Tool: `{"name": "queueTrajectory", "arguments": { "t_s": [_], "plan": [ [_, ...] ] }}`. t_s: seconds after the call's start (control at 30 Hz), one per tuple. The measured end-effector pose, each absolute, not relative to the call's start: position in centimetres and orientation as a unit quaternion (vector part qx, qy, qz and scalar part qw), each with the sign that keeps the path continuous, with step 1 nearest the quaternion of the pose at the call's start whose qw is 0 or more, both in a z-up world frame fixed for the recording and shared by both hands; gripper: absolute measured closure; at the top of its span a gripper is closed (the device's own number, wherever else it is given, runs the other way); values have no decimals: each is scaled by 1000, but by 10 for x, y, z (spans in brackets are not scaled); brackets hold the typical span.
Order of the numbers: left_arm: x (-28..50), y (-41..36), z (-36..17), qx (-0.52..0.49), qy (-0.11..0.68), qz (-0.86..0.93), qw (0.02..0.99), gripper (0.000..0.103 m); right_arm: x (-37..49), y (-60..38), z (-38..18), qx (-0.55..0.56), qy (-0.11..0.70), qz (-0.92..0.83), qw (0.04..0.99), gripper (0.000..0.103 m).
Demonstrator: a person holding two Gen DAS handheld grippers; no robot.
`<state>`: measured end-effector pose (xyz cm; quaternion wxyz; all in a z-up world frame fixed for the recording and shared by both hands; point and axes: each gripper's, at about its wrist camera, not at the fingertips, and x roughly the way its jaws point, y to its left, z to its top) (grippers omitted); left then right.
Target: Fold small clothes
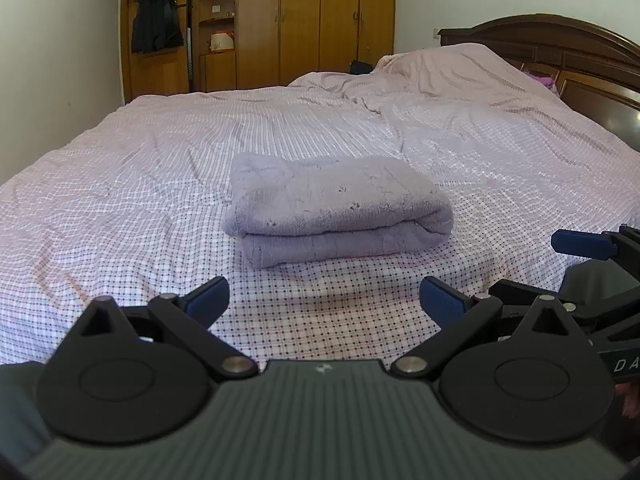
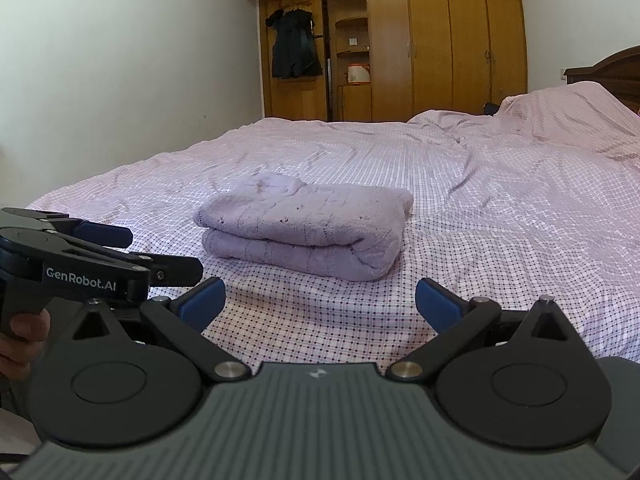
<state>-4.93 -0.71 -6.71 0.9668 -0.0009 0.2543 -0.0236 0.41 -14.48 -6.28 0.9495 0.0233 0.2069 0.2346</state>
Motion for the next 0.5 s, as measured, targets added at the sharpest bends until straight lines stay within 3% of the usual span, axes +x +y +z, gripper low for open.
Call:
{"name": "queueTrajectory", "arguments": {
  "t_s": [0.5],
  "plan": [
    [-51,-8,-66,-1,254,-29,967,0,6,-143,-65,24,211,237,948,0]
  ]
}}
